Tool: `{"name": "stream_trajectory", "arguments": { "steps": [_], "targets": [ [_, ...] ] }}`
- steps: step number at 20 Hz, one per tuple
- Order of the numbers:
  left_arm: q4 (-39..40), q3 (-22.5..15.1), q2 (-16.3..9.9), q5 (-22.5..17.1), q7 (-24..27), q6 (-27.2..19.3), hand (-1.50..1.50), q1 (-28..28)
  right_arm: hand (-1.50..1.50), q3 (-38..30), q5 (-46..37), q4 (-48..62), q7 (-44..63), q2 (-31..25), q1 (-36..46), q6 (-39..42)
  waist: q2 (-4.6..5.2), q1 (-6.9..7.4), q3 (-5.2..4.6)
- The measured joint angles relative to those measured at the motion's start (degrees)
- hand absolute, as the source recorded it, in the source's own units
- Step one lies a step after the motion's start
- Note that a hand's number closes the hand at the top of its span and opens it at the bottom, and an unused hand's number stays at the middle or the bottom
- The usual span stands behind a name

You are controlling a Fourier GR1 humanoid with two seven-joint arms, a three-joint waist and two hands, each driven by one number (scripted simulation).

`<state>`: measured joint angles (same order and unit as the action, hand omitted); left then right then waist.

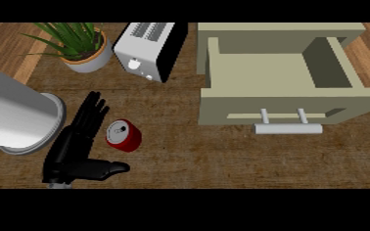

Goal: Pick up the can, place it into the drawer and close the drawer

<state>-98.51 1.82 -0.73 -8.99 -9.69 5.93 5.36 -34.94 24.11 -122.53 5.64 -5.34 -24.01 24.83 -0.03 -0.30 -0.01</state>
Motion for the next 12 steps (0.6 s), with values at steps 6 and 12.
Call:
{"name": "stream_trajectory", "arguments": {
  "steps": [6,12],
  "targets": [
    [7.15,1.58,0.05,1.44,6.88,-0.07,-1.50,0.04,-1.50,-1.72,0.54,0.27,0.09,0.91,0.12,1.68,0.00,0.02,-0.02],
    [16.63,4.94,-1.99,1.08,13.32,1.74,-1.50,-1.80,-1.50,-2.72,1.22,-2.18,2.21,1.99,0.04,2.52,0.01,0.00,-0.02]
  ]
}}
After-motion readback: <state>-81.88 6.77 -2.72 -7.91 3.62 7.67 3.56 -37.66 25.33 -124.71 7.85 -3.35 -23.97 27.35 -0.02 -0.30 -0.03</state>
